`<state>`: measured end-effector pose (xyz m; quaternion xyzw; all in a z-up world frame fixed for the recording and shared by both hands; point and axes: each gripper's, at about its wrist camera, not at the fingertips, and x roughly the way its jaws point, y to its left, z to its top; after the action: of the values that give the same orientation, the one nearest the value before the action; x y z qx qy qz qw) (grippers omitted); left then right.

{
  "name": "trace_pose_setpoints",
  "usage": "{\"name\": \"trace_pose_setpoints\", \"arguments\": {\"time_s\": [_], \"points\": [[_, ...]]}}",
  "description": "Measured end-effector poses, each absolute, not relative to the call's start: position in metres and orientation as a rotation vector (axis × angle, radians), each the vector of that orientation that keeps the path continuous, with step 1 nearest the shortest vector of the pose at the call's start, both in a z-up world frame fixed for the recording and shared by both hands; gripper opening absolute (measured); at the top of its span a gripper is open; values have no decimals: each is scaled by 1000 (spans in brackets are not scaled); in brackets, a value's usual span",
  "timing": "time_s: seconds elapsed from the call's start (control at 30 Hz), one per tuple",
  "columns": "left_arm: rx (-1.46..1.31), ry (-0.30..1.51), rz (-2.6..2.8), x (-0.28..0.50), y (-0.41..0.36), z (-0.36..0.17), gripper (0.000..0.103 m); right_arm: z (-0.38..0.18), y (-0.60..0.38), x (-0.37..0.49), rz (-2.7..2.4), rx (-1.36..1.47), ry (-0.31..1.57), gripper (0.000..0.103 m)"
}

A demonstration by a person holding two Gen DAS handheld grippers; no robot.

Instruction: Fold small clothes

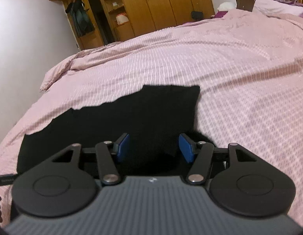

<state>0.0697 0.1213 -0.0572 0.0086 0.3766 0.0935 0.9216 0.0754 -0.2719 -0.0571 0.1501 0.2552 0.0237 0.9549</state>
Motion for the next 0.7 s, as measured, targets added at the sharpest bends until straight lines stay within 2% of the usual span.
{"name": "trace_pose_setpoints", "arguments": {"time_s": [0.33, 0.53, 0.57, 0.6, 0.63, 0.7], "points": [[50, 769, 206, 71, 114, -59, 72, -67, -264, 133, 161, 224, 610, 59], [36, 752, 202, 72, 116, -60, 73, -81, -255, 133, 251, 197, 706, 57], [31, 747, 202, 72, 116, -61, 73, -81, -251, 130, 257, 168, 706, 54], [28, 743, 202, 73, 116, -61, 74, -81, -248, 128, 264, 130, 702, 36], [25, 737, 202, 74, 116, -61, 74, -79, -245, 126, 272, 106, 702, 11], [25, 728, 207, 77, 116, -62, 75, -71, -242, 124, 300, 82, 698, 9]]}}
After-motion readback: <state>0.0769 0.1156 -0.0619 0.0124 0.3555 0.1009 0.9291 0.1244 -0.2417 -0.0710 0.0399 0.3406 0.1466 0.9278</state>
